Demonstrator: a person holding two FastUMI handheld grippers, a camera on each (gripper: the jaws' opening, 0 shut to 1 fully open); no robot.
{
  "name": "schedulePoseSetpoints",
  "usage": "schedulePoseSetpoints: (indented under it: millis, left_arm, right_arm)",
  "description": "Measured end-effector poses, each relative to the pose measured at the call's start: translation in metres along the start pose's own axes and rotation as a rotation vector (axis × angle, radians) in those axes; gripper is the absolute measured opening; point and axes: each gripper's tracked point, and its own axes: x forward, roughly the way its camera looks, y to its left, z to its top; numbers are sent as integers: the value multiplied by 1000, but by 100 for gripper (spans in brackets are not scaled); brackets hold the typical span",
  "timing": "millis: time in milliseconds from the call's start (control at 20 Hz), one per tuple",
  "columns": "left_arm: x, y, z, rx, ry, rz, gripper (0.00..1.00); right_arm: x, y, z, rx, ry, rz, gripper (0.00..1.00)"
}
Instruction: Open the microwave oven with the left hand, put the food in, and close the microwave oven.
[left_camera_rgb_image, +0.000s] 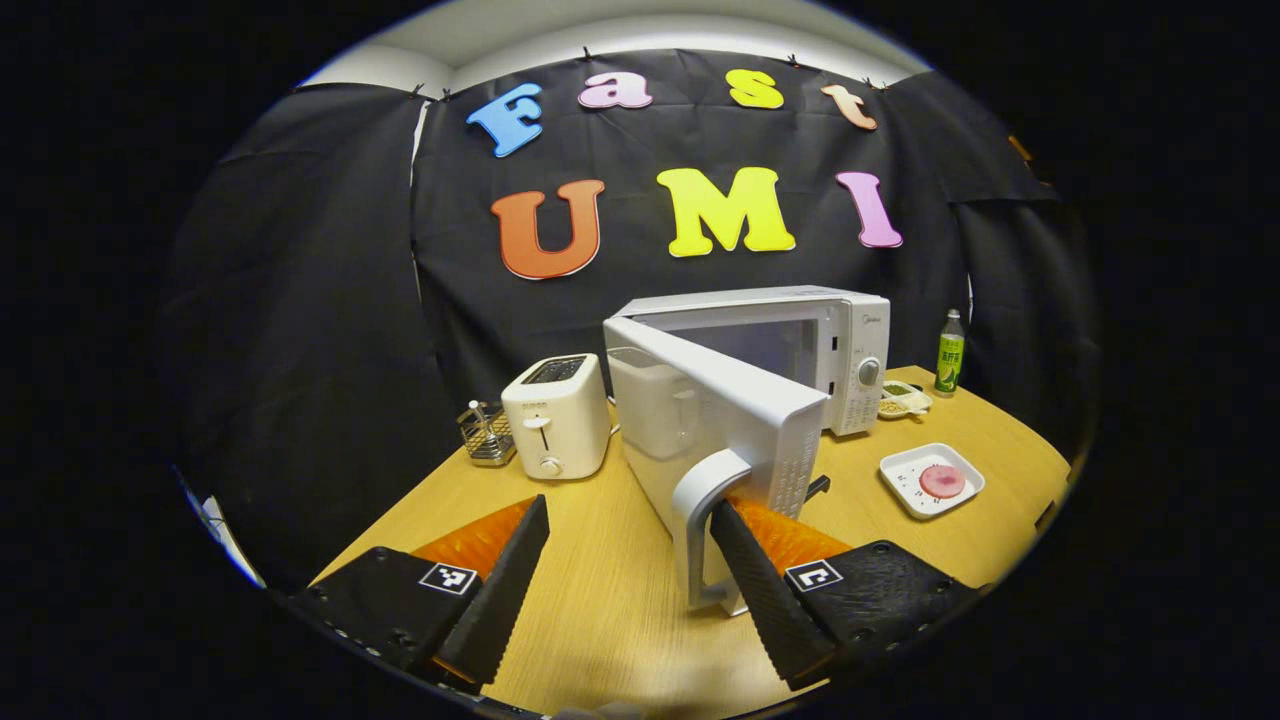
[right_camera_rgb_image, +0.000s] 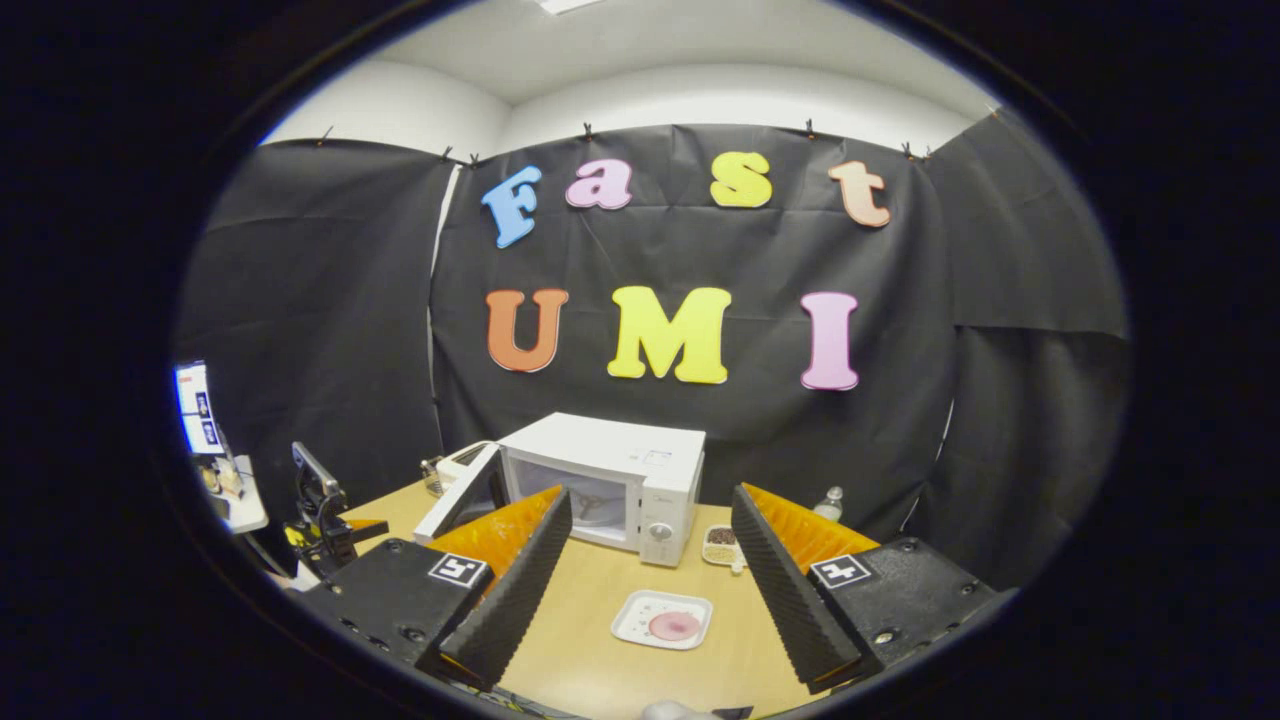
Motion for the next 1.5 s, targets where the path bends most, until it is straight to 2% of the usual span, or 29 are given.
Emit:
schedulePoseSetpoints:
  millis: [50,150,200,300,450,600,700,800,850,900,1150,1300,1350,1400,1450,1500]
  left_arm:
    - [-4,11,-3,3,7,20,96]
    - [-11,35,-6,4,11,62,96]
    - [-16,46,-4,9,5,81,96]
    - [-24,66,2,22,-6,116,96]
    - [-36,82,4,37,-6,147,96]
    - [-50,82,6,36,-6,153,96]
    - [-59,74,13,35,-15,139,96]
    - [-68,64,26,21,-28,114,96]
    - [-70,57,32,12,-35,103,96]
    - [-76,51,40,7,-44,90,96]
    - [-88,15,82,9,-102,54,96]
    - [-90,-7,104,14,-117,45,96]
    - [-90,-12,108,14,-116,50,96]
    - [-90,-17,113,7,-116,52,96]
    - [-90,-24,119,-2,-116,53,96]
    - [-89,-28,123,-8,-115,59,96]
  right_arm:
    - [2,0,-4,8,5,4,96]
    - [6,3,-12,28,12,12,100]
    - [9,1,-19,35,23,11,96]
    - [15,-2,-30,44,42,6,100]
    - [28,-9,-51,68,83,5,96]
    - [45,-21,-77,93,129,-3,96]
    - [59,-31,-101,93,182,-10,100]
    - [76,-45,-127,90,238,-22,92]
    - [84,-51,-141,83,266,-28,96]
    - [93,-58,-157,81,297,-32,95]
    - [135,-76,-237,125,465,2,86]
    - [156,-82,-290,202,584,31,78]
    - [165,-83,-304,231,623,43,63]
    - [168,-87,-319,250,665,47,73]
    - [174,-91,-331,274,692,49,69]
    - [179,-95,-342,282,721,51,57]
